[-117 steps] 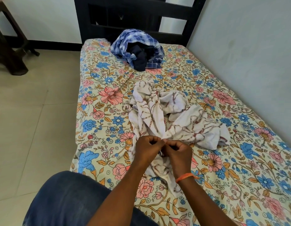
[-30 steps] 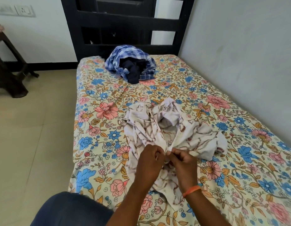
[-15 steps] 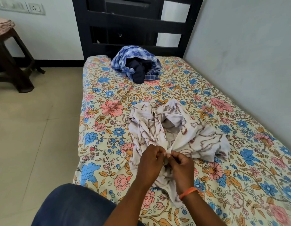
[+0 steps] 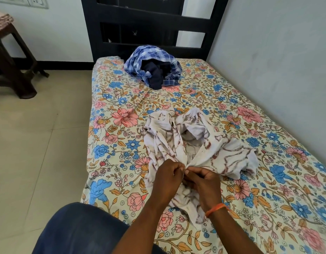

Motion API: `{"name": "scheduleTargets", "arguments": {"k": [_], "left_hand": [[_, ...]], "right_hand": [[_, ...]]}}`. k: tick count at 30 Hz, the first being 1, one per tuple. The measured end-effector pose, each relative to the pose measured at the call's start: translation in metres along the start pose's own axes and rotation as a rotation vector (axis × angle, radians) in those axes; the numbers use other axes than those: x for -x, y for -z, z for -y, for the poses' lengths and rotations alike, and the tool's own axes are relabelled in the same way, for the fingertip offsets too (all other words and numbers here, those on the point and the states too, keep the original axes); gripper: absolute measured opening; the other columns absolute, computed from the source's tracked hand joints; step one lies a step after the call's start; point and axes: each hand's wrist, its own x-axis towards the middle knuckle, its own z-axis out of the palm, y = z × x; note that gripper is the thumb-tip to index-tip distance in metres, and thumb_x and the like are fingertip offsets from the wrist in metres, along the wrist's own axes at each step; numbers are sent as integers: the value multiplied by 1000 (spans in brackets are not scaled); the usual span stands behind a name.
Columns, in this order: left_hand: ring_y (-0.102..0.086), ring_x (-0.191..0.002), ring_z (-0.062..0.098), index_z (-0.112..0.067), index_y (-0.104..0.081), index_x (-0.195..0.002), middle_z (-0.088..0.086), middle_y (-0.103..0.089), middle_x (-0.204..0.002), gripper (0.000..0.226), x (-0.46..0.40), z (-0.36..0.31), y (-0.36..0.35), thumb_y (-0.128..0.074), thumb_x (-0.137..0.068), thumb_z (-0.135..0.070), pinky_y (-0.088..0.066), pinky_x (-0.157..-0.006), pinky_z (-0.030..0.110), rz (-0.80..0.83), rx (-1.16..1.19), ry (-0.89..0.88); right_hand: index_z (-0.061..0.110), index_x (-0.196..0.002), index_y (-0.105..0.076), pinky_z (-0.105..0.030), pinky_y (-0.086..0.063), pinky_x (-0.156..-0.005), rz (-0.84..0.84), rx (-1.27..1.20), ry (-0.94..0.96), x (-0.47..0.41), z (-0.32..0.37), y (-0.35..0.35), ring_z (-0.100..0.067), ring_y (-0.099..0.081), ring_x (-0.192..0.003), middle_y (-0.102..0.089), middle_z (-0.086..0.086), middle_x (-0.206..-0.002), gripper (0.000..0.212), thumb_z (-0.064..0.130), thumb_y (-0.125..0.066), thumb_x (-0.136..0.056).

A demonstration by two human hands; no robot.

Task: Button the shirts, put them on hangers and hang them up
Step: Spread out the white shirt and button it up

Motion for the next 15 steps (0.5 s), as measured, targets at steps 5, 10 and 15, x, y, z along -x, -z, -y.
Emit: {"name": "scheduleTargets", "arguments": {"k": [5,10,15], "left_hand": [[-59,-73,7,-14,-70,-74,-5,-63,-72,19,3,-13,3,-63,-90,-21,-47,-64,21,-37,50,73],[-65,-59,4,-20,-77,-74,-8,-69,-63,14,3,-16,9,-72,-85,-27,-48,-56,14,-4,180,140],[-59,-49,3,-13,-75,-68,0,-67,-56,18,0,-15,7,-69,-84,-15,-42,-50,14,-8,241,212]], "right_hand": [[14,-79,-78,-33,-61,-67,-116,240,158,5,0,-8,-24,-73,-72,-75,-2,-70,10,5,-77,-81],[25,-77,-75,-21,-57,-64,-144,336,231,4,-2,-10,-10,-71,-69,-75,6,-71,19,7,-76,-83],[21,-81,-76,-32,-60,-68,-123,369,244,6,-4,-8,-13,-72,-69,-75,5,-72,14,7,-79,-80]]}}
